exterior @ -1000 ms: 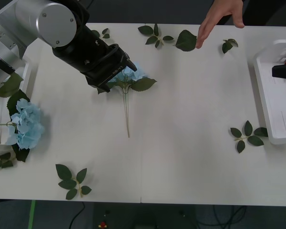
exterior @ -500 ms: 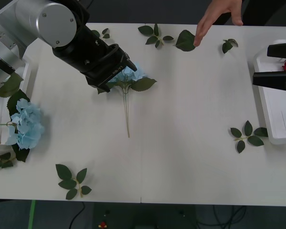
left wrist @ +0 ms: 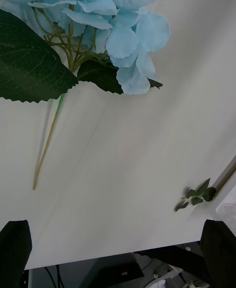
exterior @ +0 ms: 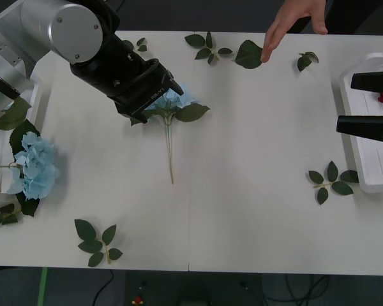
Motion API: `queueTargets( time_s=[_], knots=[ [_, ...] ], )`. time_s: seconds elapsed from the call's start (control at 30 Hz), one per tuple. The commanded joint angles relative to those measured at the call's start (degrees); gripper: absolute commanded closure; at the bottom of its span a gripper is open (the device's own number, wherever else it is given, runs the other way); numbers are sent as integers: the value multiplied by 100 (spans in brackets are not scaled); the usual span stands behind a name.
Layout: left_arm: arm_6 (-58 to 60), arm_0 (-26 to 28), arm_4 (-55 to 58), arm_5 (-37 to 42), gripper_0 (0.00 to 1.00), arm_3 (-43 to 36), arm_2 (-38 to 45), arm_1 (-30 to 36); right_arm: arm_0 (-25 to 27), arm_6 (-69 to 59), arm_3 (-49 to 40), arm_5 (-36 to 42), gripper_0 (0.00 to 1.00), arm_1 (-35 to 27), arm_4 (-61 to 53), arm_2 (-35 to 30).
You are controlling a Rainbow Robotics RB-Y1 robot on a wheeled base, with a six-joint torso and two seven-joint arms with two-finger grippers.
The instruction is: Place the red flowers into the right box and the blue flowers into the left box. If a person shows an open palm, hand one flower to the person first, then continue sorting.
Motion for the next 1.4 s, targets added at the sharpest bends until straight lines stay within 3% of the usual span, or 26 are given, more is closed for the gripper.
queueTargets(
  time_s=[0.03, 1.07, 1.2, 1.4],
  knots=[
    [178, -330, -14, -71, 0, -134, 2, -65, 78, 193, -167, -61, 0, 91, -113, -137],
    [116, -154, -58, -167, 0, -81, -51, -21, 78, 166, -132, -78, 0, 91, -236, -137],
    [99, -145, -128, -457, 0, 15, -350, -12, 78, 166, -132, -87, 0, 91, -245, -137],
    [-385, -154, -199, -1617, 0, 595, -1202, -21, 78, 166, -140, -78, 0, 91, -245, -137]
  ],
)
